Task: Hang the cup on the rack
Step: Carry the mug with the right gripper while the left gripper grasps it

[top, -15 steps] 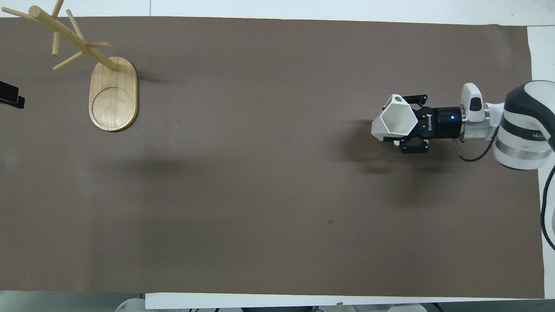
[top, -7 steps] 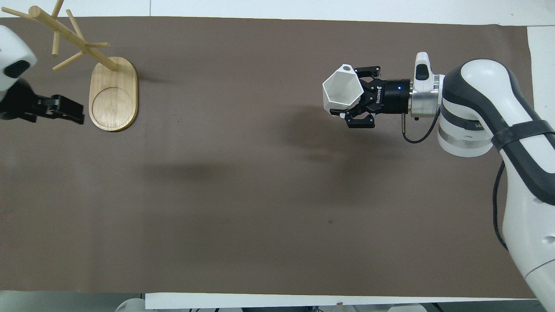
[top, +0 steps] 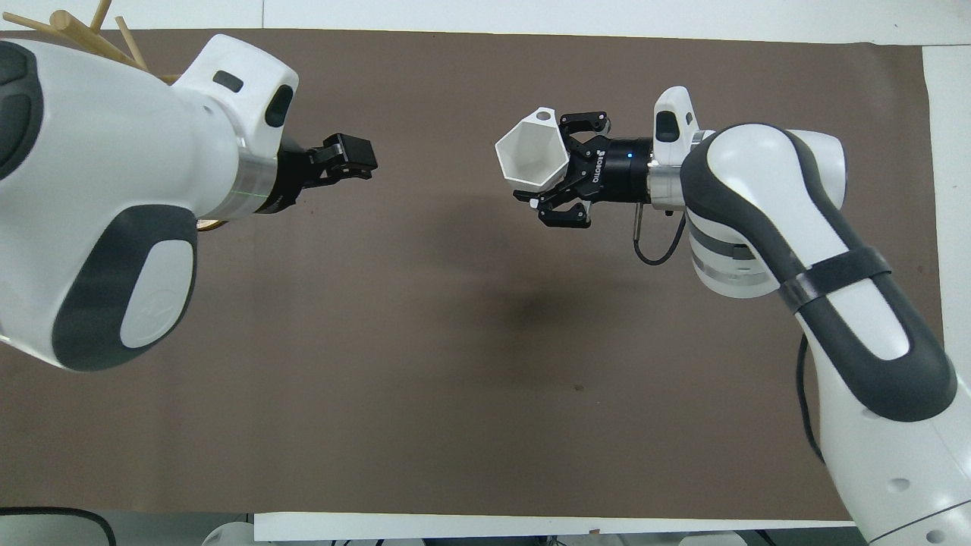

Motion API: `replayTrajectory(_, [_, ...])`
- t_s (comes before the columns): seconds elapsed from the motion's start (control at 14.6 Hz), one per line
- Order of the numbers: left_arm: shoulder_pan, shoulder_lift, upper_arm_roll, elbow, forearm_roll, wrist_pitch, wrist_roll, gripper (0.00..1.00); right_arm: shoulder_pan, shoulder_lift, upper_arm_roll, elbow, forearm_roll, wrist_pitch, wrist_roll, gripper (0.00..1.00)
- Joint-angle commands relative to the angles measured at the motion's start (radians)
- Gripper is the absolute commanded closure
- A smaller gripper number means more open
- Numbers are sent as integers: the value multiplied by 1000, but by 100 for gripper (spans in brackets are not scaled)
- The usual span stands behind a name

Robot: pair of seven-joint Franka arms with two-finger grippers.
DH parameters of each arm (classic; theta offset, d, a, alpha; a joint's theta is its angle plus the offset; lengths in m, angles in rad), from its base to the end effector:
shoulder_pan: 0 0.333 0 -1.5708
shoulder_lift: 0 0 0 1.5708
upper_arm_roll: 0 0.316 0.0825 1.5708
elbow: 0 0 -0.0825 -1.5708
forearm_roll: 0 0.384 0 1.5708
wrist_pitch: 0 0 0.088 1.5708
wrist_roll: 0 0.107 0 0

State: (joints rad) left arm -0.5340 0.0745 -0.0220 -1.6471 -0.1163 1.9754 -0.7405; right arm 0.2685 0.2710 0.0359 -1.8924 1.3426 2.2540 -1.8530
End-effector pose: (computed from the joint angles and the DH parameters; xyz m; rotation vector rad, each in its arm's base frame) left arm 0.5144 -0.3278 0.5848 2.8745 0.3130 0.1941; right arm 0.6010 0.2154 0.3887 -1.8133 -1.3345 -0.9815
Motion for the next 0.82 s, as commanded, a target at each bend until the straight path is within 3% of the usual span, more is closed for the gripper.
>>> replayTrajectory(0.0, [-82,181,21,176,-20,8,-97,0,35,-10,5,-10,24,56,26,61])
replayTrajectory(0.41, [-130,277,21,210,-14,78,-119,2,58,-12,12,-5,26,110,60,61])
replayTrajectory(0.48, [-150,301,21,213,-17,72,-119,25,63,-13,12,-5,26,110,64,61])
replayTrajectory(0.55, [-159,309,25,208,-10,71,-126,99,63,-13,12,-5,26,111,66,61])
replayTrajectory(0.75, [-149,312,21,208,52,83,-117,100,63,-13,12,-4,26,113,71,61])
